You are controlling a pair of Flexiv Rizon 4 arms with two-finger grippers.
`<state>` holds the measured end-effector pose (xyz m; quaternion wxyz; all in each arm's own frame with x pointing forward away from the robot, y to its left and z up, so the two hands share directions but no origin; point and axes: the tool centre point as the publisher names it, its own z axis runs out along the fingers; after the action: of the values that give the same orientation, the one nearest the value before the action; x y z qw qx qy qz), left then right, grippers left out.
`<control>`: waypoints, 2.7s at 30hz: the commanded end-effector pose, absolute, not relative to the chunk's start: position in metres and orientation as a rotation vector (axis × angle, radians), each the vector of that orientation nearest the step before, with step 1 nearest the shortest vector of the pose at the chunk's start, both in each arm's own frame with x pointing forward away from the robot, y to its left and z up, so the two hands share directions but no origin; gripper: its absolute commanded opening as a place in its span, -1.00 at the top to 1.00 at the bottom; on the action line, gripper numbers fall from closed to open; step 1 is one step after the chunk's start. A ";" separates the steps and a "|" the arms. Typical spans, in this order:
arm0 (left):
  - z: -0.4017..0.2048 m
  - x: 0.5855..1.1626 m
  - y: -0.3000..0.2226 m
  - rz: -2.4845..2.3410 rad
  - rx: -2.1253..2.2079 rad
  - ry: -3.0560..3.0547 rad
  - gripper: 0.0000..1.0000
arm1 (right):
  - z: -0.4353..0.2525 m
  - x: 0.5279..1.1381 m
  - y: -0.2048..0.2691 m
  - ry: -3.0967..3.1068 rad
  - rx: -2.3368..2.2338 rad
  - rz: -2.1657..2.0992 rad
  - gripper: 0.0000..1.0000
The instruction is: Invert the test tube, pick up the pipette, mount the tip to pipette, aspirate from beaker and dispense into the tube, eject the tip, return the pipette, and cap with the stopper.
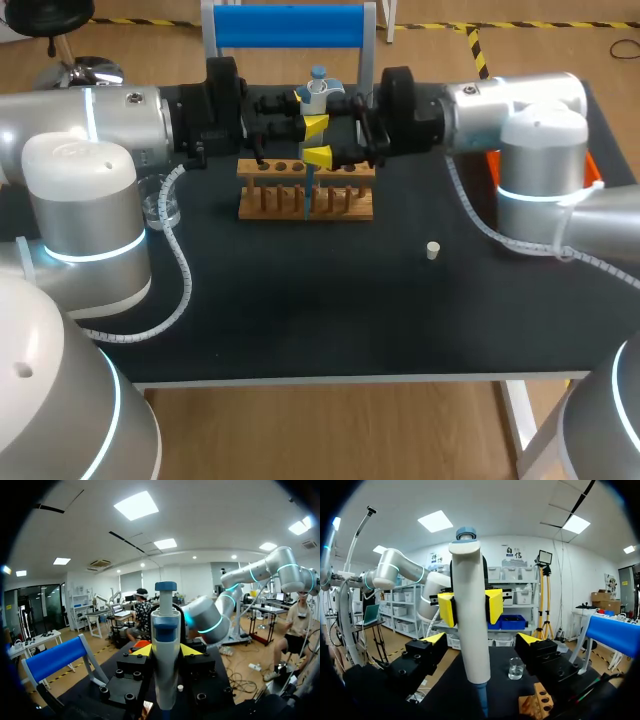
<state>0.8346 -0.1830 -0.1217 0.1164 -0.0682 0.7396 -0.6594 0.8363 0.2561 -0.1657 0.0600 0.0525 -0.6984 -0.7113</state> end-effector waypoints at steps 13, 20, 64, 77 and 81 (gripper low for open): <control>-0.122 0.835 -0.183 -1.933 -0.197 2.163 1.00 | -0.163 0.836 0.259 -2.094 0.164 -2.166 1.00; -0.122 0.835 -0.183 -1.933 -0.197 2.163 -1.00 | -0.163 0.837 0.257 -2.090 0.166 -2.166 1.00; -0.122 0.835 -0.183 -1.933 -0.197 2.163 -1.00 | -0.155 0.875 0.085 -2.247 0.160 -2.163 1.00; -0.122 0.835 -0.183 -1.933 -0.197 2.163 -1.00 | -0.141 0.892 0.020 -2.237 0.135 -2.190 1.00; -0.122 0.835 -0.183 -1.933 -0.197 2.163 -1.00 | -0.135 0.895 0.001 -2.240 0.125 -2.198 1.00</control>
<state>0.8352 -0.1830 -0.1212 0.1158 -0.0676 0.7395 -0.6597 0.8970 0.0189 -0.1400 -0.0005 0.0386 -0.7108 -0.7024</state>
